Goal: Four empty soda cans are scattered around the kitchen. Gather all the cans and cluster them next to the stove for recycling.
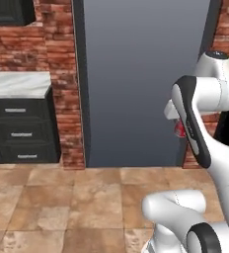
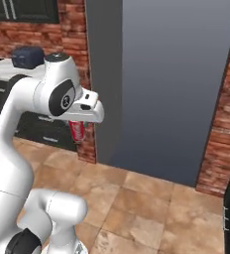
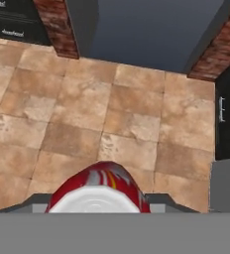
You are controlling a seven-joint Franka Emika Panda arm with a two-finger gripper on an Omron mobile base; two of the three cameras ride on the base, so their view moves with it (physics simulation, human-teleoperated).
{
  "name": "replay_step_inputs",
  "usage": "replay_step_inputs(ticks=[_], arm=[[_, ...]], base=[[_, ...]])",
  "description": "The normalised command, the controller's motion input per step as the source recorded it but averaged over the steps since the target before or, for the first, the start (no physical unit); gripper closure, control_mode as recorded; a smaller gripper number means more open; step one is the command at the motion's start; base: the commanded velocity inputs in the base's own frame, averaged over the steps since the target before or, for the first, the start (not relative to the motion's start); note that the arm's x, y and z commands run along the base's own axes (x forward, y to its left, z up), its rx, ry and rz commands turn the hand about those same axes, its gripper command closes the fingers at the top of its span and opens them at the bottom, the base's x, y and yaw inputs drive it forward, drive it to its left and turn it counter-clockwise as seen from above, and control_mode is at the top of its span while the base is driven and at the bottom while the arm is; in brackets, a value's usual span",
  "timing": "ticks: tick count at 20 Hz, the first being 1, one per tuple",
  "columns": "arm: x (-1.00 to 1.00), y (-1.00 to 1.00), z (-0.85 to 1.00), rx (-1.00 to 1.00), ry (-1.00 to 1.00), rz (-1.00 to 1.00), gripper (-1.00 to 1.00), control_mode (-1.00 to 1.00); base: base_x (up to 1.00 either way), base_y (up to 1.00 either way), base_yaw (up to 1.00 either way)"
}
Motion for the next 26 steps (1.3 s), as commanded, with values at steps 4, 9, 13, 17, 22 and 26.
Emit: replay_step_inputs(ticks=[4,9,13,17,22,26], arm=[[0.00,0.00,0.00,0.00,0.00,0.00,1.00,1.00],[0.00,0.00,0.00,0.00,0.00,0.00,1.00,1.00],[0.00,0.00,0.00,0.00,0.00,0.00,1.00,1.00],[0.00,0.00,0.00,0.00,0.00,0.00,1.00,1.00],[0.00,0.00,0.00,0.00,0.00,0.00,1.00,1.00],[0.00,0.00,0.00,0.00,0.00,0.00,1.00,1.00]], base=[[1.00,0.05,0.23],[1.00,0.01,0.54],[1.00,0.00,0.60],[1.00,0.00,0.64],[0.71,0.27,0.68],[0.49,0.55,0.67]])
